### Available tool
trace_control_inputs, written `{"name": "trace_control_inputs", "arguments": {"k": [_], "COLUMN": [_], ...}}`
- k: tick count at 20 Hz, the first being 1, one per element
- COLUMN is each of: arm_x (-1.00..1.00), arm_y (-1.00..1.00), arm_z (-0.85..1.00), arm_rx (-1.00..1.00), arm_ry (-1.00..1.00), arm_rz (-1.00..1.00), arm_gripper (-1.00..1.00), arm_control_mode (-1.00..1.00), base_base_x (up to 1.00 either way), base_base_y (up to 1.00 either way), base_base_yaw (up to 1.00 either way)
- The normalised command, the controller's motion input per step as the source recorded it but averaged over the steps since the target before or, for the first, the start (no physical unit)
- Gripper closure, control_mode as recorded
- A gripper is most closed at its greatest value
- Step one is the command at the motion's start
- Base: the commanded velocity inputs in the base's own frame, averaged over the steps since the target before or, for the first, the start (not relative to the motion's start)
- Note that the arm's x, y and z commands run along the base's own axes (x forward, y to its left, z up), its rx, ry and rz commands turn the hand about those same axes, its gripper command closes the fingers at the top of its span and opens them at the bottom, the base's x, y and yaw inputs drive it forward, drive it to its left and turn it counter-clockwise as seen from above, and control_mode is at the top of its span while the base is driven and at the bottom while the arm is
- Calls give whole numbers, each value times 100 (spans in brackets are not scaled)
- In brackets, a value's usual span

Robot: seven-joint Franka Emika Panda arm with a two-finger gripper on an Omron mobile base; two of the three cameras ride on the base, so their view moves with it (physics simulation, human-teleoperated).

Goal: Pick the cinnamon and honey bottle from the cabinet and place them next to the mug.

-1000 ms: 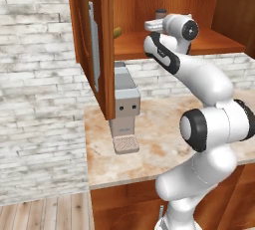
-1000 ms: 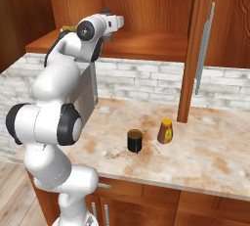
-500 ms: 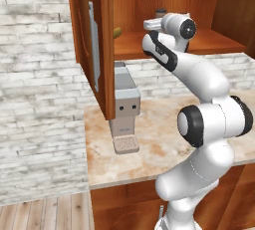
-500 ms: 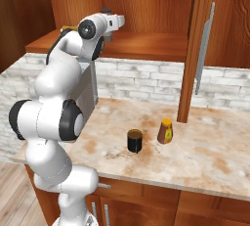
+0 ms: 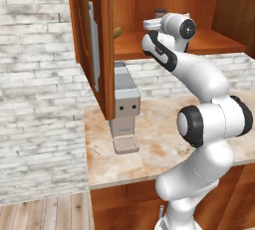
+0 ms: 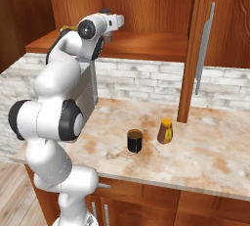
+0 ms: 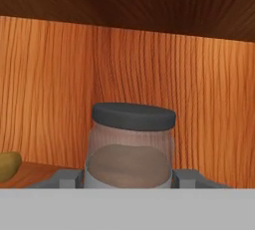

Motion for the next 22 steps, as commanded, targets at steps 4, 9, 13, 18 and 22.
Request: {"name": "trace_control_inputs", "arguments": {"k": [4, 9, 13, 18, 22], "arm_x": [-23, -73, -98, -100, -100], "arm_y": [0, 0, 0, 4, 8], "arm_z": [1, 16, 22, 10, 0], "arm_rx": [0, 0, 0, 0, 0], "arm_ry": [0, -4, -9, -6, -4], "arm_rz": [0, 0, 0, 0, 0], "arm_gripper": [100, 100, 100, 100, 100], "arm_control_mode": [-100, -100, -100, -100, -100], "base_base_x": [0, 0, 0, 0, 0], "base_base_y": [0, 0, 0, 0, 0], "base_base_yaw": [0, 0, 0, 0, 0]}}
